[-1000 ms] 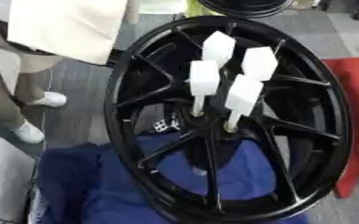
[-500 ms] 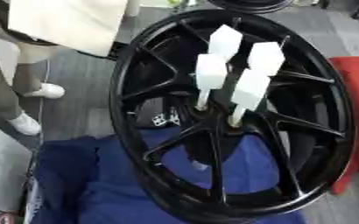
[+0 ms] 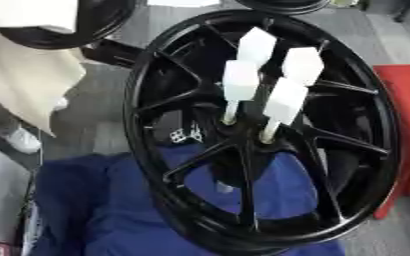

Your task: Pull the pin out of the wheel hub.

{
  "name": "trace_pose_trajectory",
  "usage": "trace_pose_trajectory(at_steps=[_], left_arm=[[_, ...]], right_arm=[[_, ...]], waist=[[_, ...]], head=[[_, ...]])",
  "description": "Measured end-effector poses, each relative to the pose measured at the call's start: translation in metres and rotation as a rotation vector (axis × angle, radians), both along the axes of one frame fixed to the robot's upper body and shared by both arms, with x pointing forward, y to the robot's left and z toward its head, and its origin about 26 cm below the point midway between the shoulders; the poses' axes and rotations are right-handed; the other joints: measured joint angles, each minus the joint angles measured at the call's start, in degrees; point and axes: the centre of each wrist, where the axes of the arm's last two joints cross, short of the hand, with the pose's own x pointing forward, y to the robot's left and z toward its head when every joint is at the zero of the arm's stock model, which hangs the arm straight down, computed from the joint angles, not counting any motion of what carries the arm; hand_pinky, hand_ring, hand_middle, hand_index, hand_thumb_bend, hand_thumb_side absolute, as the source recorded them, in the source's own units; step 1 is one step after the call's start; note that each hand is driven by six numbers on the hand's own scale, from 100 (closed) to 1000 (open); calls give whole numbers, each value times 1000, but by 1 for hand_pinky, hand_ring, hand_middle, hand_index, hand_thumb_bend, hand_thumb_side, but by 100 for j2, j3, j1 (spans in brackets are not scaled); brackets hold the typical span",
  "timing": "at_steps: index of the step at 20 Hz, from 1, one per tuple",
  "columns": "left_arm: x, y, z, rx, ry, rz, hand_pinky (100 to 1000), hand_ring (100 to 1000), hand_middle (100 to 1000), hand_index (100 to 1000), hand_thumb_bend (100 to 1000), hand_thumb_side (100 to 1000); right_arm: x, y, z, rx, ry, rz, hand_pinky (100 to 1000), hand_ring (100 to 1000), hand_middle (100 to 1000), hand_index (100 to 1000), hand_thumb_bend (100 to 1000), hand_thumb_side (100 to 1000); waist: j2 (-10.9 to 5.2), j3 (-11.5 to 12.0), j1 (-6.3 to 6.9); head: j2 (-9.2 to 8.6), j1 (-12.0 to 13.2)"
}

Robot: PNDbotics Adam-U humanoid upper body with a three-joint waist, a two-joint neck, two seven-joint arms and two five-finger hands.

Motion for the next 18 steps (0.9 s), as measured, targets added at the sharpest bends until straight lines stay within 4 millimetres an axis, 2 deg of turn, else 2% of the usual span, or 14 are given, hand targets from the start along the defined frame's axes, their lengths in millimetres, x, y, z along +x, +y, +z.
trace_pose_trajectory(at_steps=[4, 10, 13, 16, 18], left_arm=[[-1, 1, -2, 1, 8, 7, 760, 819, 745, 815, 100, 751], [-1, 1, -2, 1, 11, 8, 760, 819, 745, 815, 100, 750], [-1, 1, -3, 1, 12, 8, 760, 819, 745, 815, 100, 750], [-1, 1, -3, 1, 14, 8, 760, 819, 745, 814, 100, 750], [-2, 1, -3, 0, 15, 8, 760, 819, 745, 814, 100, 751]], right_arm=[[13, 20, -12, -135, 59, 38, 859, 838, 800, 841, 100, 243], [26, 40, -15, -259, 119, 96, 852, 832, 796, 839, 100, 237], [32, 44, -13, -304, 139, 114, 852, 832, 796, 839, 100, 237], [36, 44, -11, -344, 160, 130, 846, 832, 801, 842, 100, 186], [37, 43, -10, -365, 178, 147, 844, 831, 802, 846, 100, 189]], waist=[[-32, -25, 4], [-71, -5, 22], [-103, 11, 47], [-105, 19, 51], [-122, 23, 64]], head=[[6, 13], [22, 7], [52, 2], [56, 0], [56, 1]])
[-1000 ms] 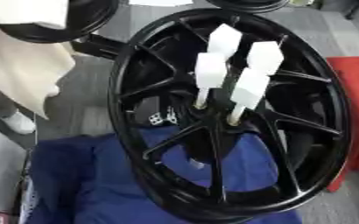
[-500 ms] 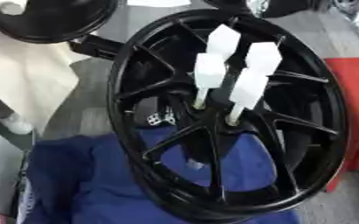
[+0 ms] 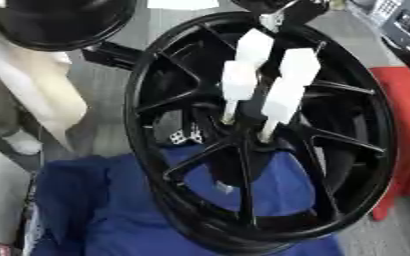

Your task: Pull the pin out of the wheel hub.

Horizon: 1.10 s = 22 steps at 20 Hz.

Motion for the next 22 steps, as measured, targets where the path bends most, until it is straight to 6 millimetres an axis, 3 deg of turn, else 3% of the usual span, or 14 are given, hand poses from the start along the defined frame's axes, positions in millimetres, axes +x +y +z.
trace_pose_trajectory(at_steps=[5, 7, 12, 22], left_arm=[[0, 0, 0, 0, 3, -1, 760, 819, 745, 813, 100, 752], [0, 0, 0, 1, 5, -1, 760, 819, 745, 813, 100, 752], [0, 0, -1, 2, 11, -2, 760, 819, 745, 812, 100, 753], [-1, 1, -2, -1, 17, 6, 760, 819, 746, 810, 100, 752]], right_arm=[[1, -7, 9, -4, 50, -6, 842, 835, 810, 859, 100, 178], [0, -9, 10, 9, 82, -8, 839, 837, 817, 872, 100, 100], [-7, -21, 17, 36, 161, -5, 849, 851, 832, 883, 100, 100], [-38, -48, 23, 20, 301, 9, 853, 858, 832, 902, 100, 100]], waist=[[-16, -6, 15], [-17, -12, 15], [-37, -43, 14], [-72, -76, 12]], head=[[0, 19], [0, 47], [23, 128], [47, 209]])
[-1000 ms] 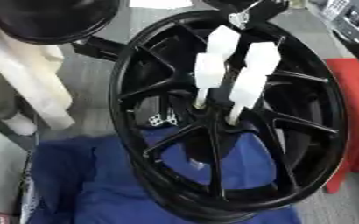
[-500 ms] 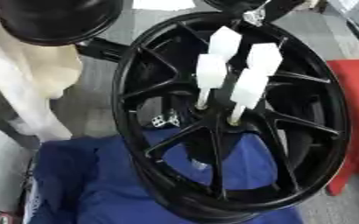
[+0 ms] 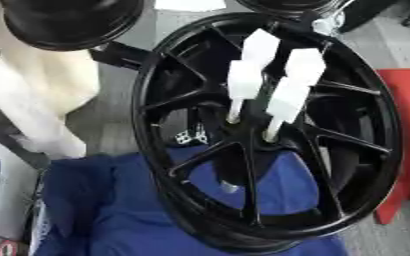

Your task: Pull the pin out of the wheel hub.

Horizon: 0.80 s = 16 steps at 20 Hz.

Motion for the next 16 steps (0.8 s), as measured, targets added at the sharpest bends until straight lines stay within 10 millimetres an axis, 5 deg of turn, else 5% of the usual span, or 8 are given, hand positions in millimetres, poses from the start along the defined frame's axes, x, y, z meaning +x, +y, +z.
trace_pose_trajectory(at_steps=[16], left_arm=[[0, 0, -1, -11, 2, 7, 760, 822, 746, 806, 100, 756]], right_arm=[[-53, -32, 17, -31, 173, -9, 854, 870, 843, 940, 100, 100]], waist=[[0, -54, 9]], head=[[53, 44]])
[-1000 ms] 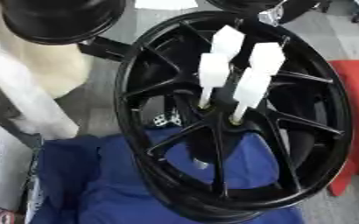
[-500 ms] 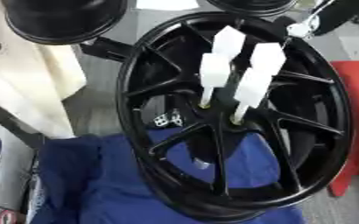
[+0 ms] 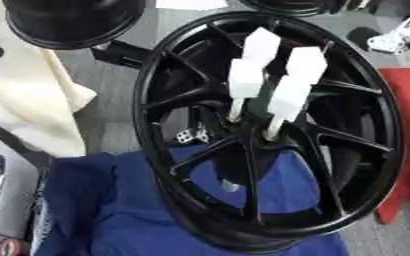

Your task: Pull the pin out of the wheel hub.

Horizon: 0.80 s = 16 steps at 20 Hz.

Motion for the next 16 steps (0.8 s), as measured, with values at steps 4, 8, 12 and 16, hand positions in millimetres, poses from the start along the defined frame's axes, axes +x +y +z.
trace_pose_trajectory(at_steps=[4, 8, 12, 16], left_arm=[[0, 0, 0, 0, 0, 0, 760, 823, 746, 805, 100, 756], [0, -1, -1, -5, 0, -1, 760, 823, 747, 805, 100, 757], [0, -1, -1, -9, -1, -3, 761, 824, 747, 805, 100, 757], [0, -1, 0, -10, -2, -5, 761, 824, 747, 805, 100, 759]], right_arm=[[-7, -3, -1, 1, 21, 10, 851, 870, 848, 945, 100, 100], [-13, -6, -2, -2, 21, 9, 863, 888, 869, 968, 108, 100], [-16, -7, -3, -11, 13, 3, 869, 895, 880, 973, 133, 100], [-17, -7, -3, -18, 5, -2, 870, 899, 891, 979, 142, 100]], waist=[[18, -19, 10], [51, -19, 19], [90, -9, 34], [136, 19, 41]], head=[[-8, -21], [-14, -98], [-81, -152], [-153, -172]])
